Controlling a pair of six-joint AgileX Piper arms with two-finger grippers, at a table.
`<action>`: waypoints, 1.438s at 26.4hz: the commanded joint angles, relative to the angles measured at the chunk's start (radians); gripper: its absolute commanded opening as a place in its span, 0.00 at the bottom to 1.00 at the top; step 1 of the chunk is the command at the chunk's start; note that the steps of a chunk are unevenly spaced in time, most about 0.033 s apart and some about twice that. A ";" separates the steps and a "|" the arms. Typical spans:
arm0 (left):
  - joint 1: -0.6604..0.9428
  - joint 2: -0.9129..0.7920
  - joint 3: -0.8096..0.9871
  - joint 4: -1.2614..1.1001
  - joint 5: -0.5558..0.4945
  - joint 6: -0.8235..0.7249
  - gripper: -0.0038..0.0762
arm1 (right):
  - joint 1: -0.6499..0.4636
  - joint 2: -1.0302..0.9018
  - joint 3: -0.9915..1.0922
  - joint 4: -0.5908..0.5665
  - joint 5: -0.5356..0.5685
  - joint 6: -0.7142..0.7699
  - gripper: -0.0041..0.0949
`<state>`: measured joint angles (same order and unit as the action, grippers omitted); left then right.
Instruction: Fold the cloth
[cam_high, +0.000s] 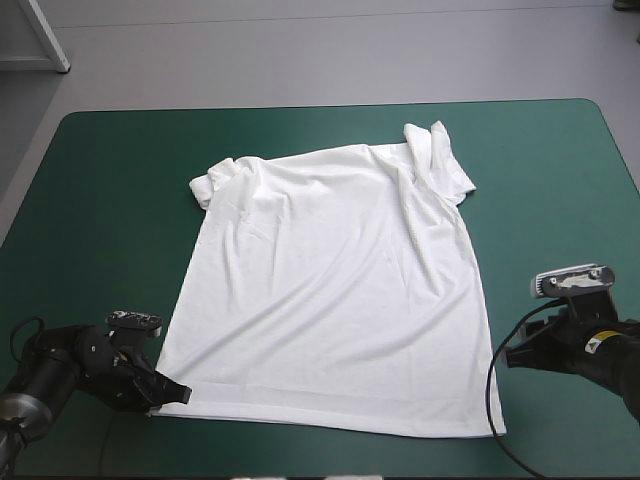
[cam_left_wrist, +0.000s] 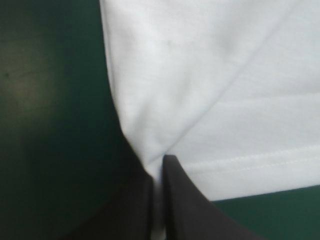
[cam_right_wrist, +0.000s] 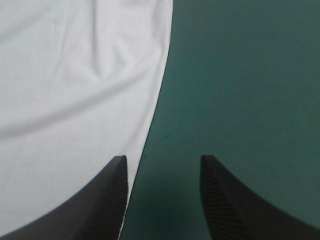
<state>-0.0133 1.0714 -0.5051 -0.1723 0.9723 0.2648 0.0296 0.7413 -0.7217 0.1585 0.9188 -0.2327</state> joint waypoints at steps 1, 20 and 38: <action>-0.002 -0.006 -0.026 -0.024 -0.049 0.001 0.07 | -0.008 0.040 -0.035 0.068 0.111 -0.033 0.61; -0.002 -0.006 -0.026 -0.026 -0.113 0.001 0.07 | -0.006 0.100 0.197 0.185 0.109 -0.053 0.56; -0.002 -0.006 -0.026 -0.031 -0.117 0.015 0.07 | 0.281 0.363 0.205 0.066 0.020 0.167 0.49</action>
<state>-0.0133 1.0751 -0.5051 -0.2028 0.8681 0.2830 0.2788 1.0774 -0.5189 0.2217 0.9904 -0.1206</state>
